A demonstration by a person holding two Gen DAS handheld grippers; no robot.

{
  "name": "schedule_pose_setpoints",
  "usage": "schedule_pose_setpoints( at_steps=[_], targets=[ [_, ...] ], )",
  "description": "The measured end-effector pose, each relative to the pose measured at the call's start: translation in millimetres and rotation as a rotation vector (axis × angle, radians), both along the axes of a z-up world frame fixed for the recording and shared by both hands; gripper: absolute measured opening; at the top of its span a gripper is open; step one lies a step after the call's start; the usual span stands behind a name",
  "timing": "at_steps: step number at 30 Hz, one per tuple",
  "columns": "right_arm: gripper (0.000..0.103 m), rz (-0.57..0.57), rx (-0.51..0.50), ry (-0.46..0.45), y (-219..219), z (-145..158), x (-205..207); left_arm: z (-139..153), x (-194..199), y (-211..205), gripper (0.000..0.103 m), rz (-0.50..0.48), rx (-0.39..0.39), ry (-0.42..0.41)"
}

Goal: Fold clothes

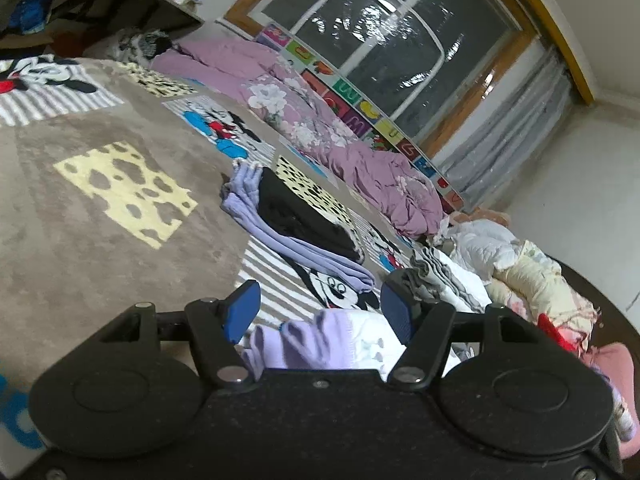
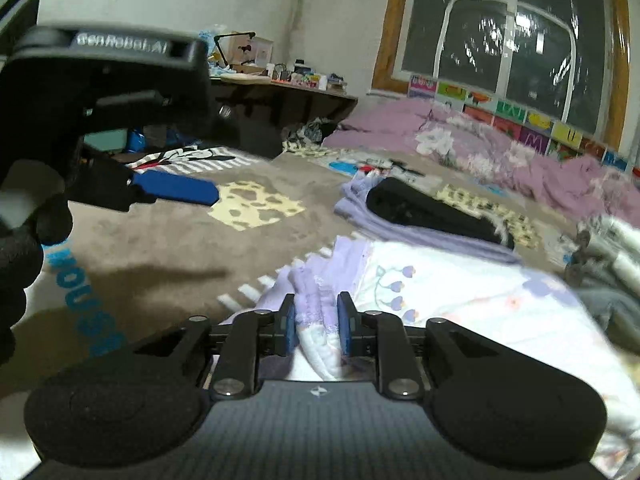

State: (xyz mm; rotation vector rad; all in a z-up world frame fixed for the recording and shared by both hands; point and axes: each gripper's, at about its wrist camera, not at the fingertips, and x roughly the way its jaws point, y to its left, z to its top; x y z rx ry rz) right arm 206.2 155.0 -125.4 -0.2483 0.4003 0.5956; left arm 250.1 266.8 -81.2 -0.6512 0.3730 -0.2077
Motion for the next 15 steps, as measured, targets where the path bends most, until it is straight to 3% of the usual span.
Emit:
schedule_pose_setpoints(
  at_steps=[1,3,5,11,15],
  targets=[
    [0.035,0.011,0.016,0.004,-1,0,-1,1,1,-3,0.066,-0.008,0.011,-0.004],
    [0.052,0.041,0.04,0.002,-3,2,-5,4,2,-9,0.066,-0.018,0.036,-0.017],
    [0.057,0.064,0.06,-0.012,-6,7,-11,6,3,-14,0.066,-0.026,0.045,-0.025],
    [0.059,0.099,0.159,-0.013,-43,29,-35,8,7,-24,0.066,-0.026,0.074,-0.038],
    [0.057,0.078,0.248,-0.026,-95,47,-50,12,8,-36,0.066,-0.037,0.12,-0.064]
  ],
)
